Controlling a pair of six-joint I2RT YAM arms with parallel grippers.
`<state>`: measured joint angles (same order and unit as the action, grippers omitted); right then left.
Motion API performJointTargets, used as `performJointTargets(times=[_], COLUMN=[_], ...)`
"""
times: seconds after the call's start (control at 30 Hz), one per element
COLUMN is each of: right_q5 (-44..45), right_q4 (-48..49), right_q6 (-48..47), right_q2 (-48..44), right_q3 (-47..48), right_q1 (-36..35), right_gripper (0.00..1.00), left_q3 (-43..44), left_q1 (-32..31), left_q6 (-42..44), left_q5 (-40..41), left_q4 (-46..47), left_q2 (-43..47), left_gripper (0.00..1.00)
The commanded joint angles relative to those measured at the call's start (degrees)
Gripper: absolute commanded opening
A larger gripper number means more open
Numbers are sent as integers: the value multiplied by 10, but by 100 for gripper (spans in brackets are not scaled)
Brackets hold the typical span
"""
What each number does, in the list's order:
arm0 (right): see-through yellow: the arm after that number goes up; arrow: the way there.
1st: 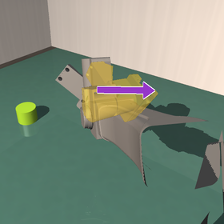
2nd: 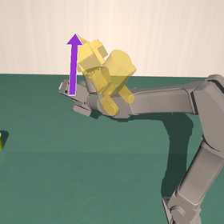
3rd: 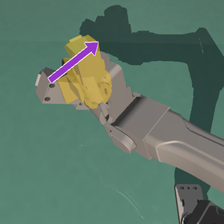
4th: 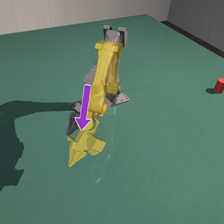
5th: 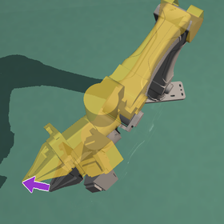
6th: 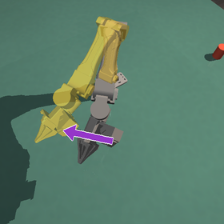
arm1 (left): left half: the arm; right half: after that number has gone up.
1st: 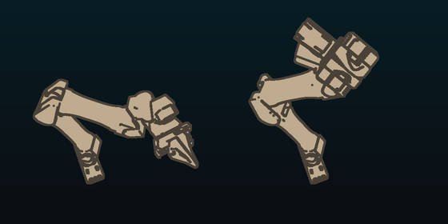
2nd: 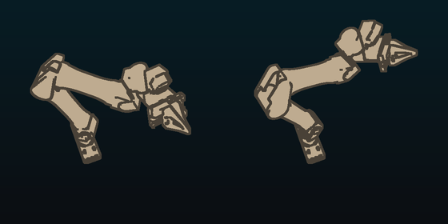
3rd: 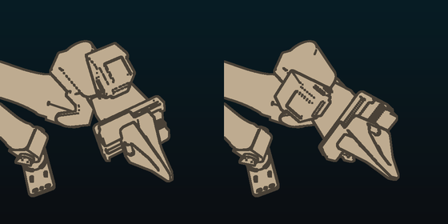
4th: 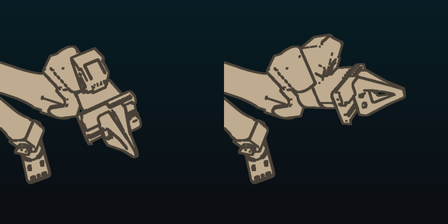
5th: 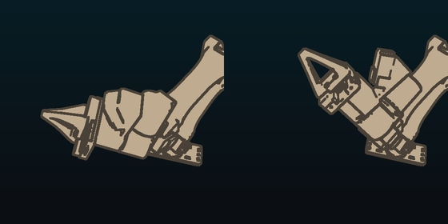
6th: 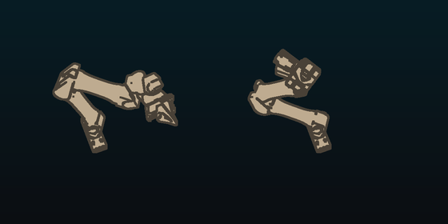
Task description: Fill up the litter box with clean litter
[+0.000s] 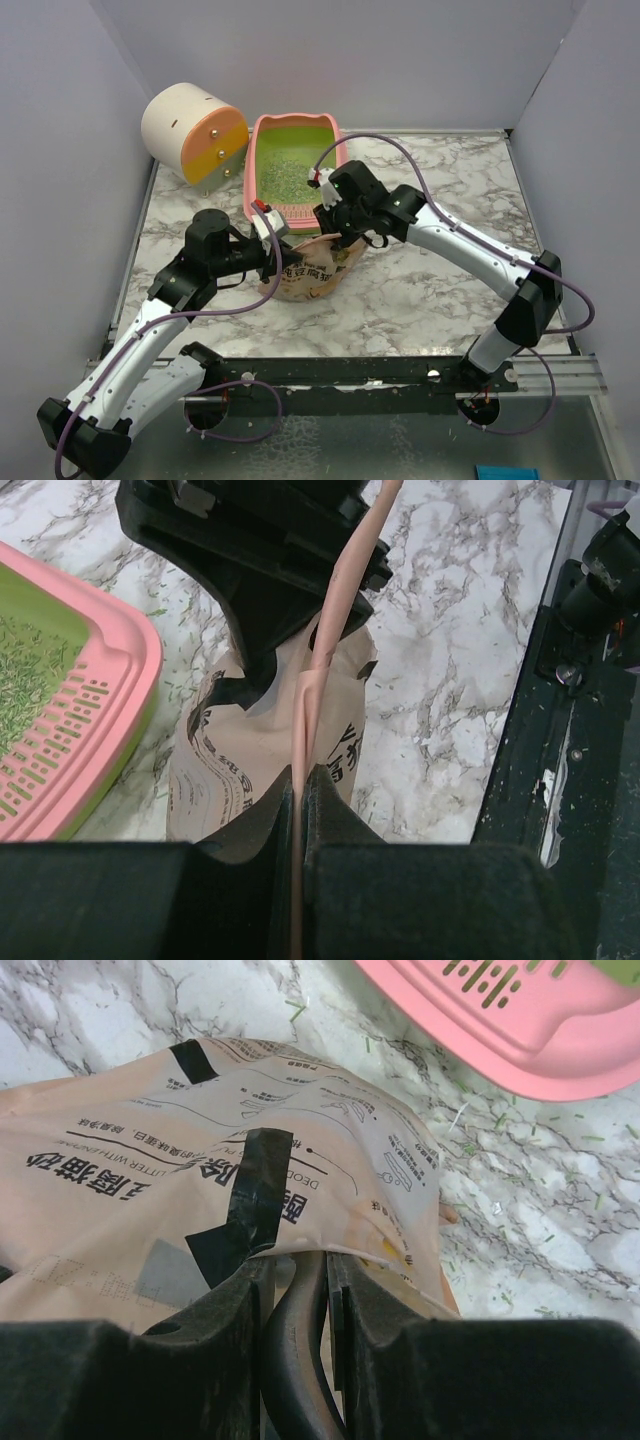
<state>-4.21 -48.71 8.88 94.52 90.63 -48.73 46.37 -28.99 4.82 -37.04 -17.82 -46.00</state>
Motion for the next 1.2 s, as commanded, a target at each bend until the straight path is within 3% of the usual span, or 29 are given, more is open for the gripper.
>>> performJointTargets(times=[0.0,0.27,0.53,0.8,1.17], right_q5=[43,-48,-174,-246,-380], right_q4=[17,128,229,267,416], right_q6=[-2,31,73,92,181], right_q2=[21,19,25,41,33], right_q3=[-94,-215,-233,-236,-333], right_q1=[-2,-2,-2,-1,54], right_gripper=[1,1,1,1,1], left_q3=[7,4,-12,-16,2], left_q1=[-9,-9,-9,-9,-9], left_q6=[4,1,2,-8,-6], left_q5=[-39,-35,-18,-3,59], left_q4=[70,77,85,117,124], left_q2=[8,1,0,-12,-41], left_gripper=[0,0,0,0,0])
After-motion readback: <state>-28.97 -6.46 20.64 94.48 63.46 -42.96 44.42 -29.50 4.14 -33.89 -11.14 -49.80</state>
